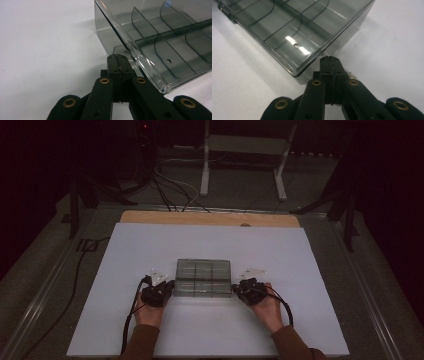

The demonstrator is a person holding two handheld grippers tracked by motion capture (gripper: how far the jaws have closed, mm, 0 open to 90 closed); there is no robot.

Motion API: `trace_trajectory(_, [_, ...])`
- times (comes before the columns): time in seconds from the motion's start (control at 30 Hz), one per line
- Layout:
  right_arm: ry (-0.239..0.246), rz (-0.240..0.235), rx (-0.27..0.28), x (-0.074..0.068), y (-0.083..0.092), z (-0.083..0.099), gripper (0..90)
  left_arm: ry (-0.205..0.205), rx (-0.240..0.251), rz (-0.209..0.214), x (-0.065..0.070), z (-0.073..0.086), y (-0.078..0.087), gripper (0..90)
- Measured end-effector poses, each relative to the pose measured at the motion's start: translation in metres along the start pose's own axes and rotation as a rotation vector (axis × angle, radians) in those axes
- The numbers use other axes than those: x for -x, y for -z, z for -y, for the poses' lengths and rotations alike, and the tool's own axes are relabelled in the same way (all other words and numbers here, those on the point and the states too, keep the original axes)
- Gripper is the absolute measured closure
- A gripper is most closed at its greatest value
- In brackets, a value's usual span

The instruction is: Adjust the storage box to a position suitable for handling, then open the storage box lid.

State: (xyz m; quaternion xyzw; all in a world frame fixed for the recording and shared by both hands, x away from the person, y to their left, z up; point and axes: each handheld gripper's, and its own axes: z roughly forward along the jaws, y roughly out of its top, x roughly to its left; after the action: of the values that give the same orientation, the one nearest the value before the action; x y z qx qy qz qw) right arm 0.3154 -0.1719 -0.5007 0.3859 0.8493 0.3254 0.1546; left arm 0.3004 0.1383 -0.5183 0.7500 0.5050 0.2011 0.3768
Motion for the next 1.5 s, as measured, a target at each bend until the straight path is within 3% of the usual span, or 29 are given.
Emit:
trace_trajectory(0.07, [0.019, 0.023, 0.011, 0.001, 0.003, -0.001, 90.0, 0.008, 0.006, 0.001, 0.000, 0.000, 0.001, 90.0])
trace_trajectory(0.17, [0.001, 0.025, 0.032, 0.006, 0.006, -0.002, 86.2, 0.002, -0.001, -0.005, 0.002, 0.000, 0.003, 90.0])
trace_trajectory(0.3, [-0.042, 0.014, 0.068, 0.018, 0.011, -0.003, 68.6, -0.006, -0.002, -0.018, 0.002, 0.000, 0.003, 90.0])
trace_trajectory(0.37, [-0.075, 0.014, 0.091, 0.023, 0.014, -0.004, 53.2, 0.012, 0.004, -0.026, 0.000, 0.000, 0.003, 90.0])
trace_trajectory(0.4, [-0.075, 0.014, 0.091, 0.023, 0.014, -0.004, 53.2, 0.012, 0.004, -0.026, 0.000, 0.000, 0.003, 90.0])
trace_trajectory(0.43, [-0.085, 0.019, 0.103, 0.026, 0.016, -0.004, 51.9, 0.038, 0.017, -0.046, -0.004, 0.001, 0.005, 90.0])
trace_trajectory(0.47, [-0.099, 0.010, 0.138, 0.031, 0.021, -0.003, 41.9, 0.044, 0.024, -0.049, -0.006, 0.001, 0.007, 86.8])
trace_trajectory(0.57, [-0.113, 0.018, 0.190, 0.035, 0.027, 0.000, 30.0, 0.055, 0.053, -0.056, -0.012, 0.001, 0.013, 81.2])
trace_trajectory(0.77, [-0.117, 0.019, 0.258, 0.038, 0.034, 0.002, 14.0, 0.048, 0.131, -0.049, -0.018, 0.000, 0.028, 66.2])
trace_trajectory(0.9, [-0.123, 0.009, 0.274, 0.040, 0.037, 0.004, 3.7, 0.044, 0.169, -0.036, -0.020, -0.001, 0.036, 50.2])
trace_trajectory(0.97, [-0.127, 0.006, 0.277, 0.042, 0.037, 0.005, 3.1, 0.038, 0.175, -0.041, -0.021, -0.002, 0.038, 39.7])
trace_trajectory(1.0, [-0.126, 0.000, 0.282, 0.043, 0.038, 0.006, 1.0, 0.046, 0.191, -0.032, -0.022, -0.002, 0.040, 39.7])
trace_trajectory(1.07, [-0.141, -0.010, 0.296, 0.047, 0.041, 0.007, 0.0, 0.071, 0.208, -0.042, -0.023, -0.003, 0.044, 17.2])
trace_trajectory(1.17, [-0.156, -0.027, 0.309, 0.050, 0.045, 0.009, 0.0, 0.067, 0.223, -0.040, -0.023, -0.004, 0.048, 9.0])
trace_trajectory(1.23, [-0.155, -0.027, 0.322, 0.051, 0.047, 0.010, 0.0, 0.047, 0.237, -0.012, -0.024, -0.005, 0.052, 1.5])
trace_trajectory(1.37, [-0.153, -0.023, 0.353, 0.053, 0.051, 0.013, 0.0, 0.023, 0.270, 0.000, -0.024, -0.007, 0.059, 1.3])
trace_trajectory(1.5, [-0.156, -0.014, 0.368, 0.055, 0.052, 0.014, 0.0, -0.016, 0.272, 0.025, -0.022, -0.007, 0.064, 1.3])
